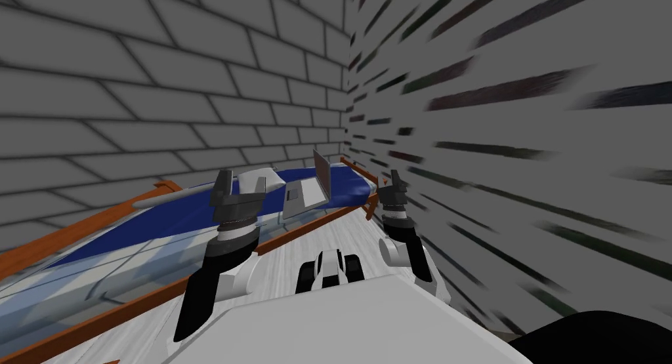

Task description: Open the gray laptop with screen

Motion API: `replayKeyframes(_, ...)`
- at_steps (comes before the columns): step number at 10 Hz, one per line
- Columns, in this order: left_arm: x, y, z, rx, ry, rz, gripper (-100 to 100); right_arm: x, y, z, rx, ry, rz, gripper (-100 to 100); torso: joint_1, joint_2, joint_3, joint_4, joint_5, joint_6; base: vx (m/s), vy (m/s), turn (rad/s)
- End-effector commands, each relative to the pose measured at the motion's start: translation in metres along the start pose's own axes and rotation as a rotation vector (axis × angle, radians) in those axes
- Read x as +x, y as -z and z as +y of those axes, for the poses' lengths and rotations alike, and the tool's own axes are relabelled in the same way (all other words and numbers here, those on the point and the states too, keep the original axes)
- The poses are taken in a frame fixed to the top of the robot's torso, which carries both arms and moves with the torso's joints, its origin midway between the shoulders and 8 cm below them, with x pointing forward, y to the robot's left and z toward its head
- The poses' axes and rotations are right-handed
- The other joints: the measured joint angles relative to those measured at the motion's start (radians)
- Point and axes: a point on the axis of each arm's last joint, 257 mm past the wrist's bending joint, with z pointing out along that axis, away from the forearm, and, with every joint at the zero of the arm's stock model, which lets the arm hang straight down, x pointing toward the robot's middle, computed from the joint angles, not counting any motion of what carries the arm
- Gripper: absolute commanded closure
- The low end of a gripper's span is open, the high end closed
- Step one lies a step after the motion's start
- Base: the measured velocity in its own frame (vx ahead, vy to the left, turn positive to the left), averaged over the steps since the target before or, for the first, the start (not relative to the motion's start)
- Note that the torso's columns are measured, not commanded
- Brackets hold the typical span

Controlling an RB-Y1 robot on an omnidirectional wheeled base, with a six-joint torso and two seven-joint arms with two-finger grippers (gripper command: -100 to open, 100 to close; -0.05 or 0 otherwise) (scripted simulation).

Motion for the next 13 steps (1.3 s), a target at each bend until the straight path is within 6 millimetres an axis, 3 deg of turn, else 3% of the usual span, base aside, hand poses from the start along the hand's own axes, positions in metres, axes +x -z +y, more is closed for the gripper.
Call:
replayKeyframes(1,0.003,-0.009,0.008,-0.038,-0.010,0.019,-100,0.000,0.000,0.000,0.000,0.000,0.000,0,0.000,0.000,0.000,0.000,0.000,0.000,0.000,-0.102,0.133)
replayKeyframes(13,0.005,-0.027,0.053,-0.228,-0.035,0.031,-100,0.000,0.000,0.000,0.000,0.000,0.000,0,0.000,0.000,0.000,0.000,0.000,0.000,0.003,-0.064,0.065)
